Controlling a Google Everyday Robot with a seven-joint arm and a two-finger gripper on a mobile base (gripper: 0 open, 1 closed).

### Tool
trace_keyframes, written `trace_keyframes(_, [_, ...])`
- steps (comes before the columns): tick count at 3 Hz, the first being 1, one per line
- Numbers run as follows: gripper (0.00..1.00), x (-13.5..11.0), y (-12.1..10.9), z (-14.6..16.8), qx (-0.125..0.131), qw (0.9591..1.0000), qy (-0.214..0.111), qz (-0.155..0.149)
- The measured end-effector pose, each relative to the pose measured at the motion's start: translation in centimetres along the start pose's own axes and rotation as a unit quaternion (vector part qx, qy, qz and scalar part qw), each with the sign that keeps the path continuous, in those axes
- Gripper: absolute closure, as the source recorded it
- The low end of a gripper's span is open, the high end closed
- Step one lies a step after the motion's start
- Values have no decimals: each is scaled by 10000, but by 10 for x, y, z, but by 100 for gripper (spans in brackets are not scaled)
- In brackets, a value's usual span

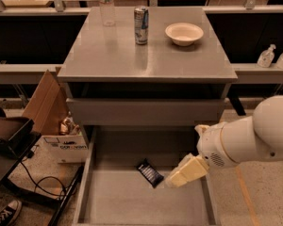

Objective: Pick rxbar blueberry from middle drawer and place on counter

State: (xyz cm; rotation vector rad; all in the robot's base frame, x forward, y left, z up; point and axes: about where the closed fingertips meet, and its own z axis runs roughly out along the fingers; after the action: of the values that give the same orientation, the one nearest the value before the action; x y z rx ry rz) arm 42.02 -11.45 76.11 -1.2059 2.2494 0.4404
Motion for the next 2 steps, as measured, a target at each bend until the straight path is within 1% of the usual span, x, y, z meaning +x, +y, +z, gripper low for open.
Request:
trace_keyframes(1, [0, -12, -38, 20, 548, 9981, -226, 147])
trace_keyframes(2, [0, -21, -39, 27, 652, 9976, -227, 47])
